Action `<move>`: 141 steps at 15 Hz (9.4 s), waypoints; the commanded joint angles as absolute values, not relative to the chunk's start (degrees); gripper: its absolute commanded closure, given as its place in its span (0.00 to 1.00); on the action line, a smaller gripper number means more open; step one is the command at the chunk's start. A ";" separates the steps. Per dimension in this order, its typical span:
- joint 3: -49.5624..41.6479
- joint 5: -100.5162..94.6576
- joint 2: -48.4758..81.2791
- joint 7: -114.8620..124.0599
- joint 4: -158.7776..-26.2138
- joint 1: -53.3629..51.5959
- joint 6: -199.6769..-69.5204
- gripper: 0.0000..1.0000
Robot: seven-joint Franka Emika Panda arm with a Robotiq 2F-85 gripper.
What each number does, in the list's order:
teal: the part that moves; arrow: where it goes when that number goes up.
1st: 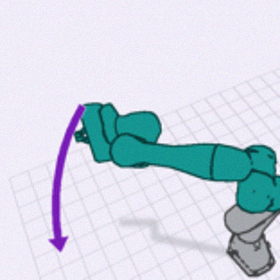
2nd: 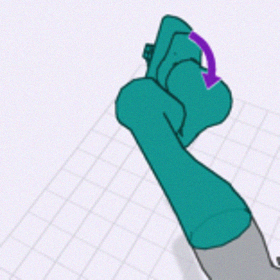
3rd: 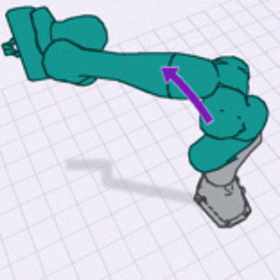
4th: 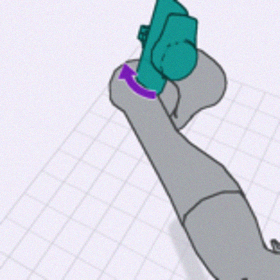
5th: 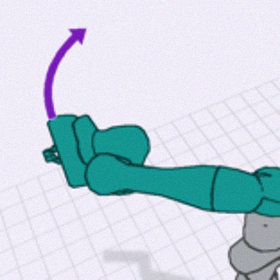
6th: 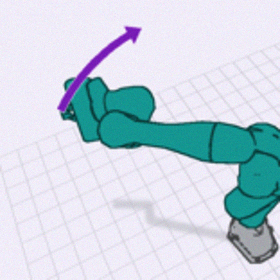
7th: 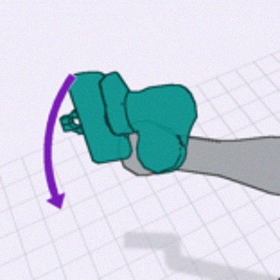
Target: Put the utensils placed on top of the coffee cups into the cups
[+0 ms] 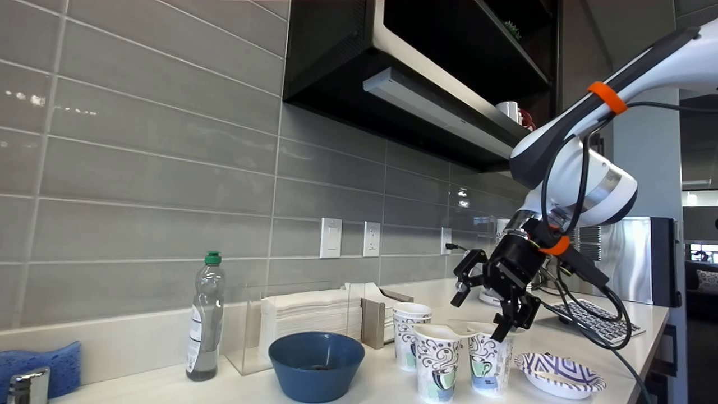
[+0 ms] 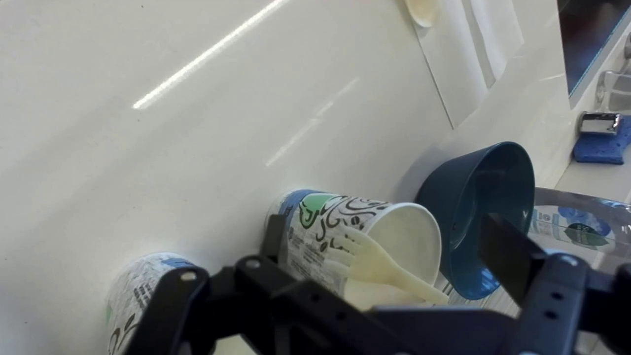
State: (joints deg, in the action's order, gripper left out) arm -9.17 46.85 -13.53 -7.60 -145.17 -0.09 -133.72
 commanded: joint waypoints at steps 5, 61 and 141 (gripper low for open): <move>-7.31 50.53 -10.49 -6.78 -143.40 0.82 -136.19 0.11; -0.02 15.94 -3.15 -9.89 -124.66 -2.37 -128.20 0.00; 3.24 36.04 -2.56 -39.96 -136.67 -4.43 -165.96 0.97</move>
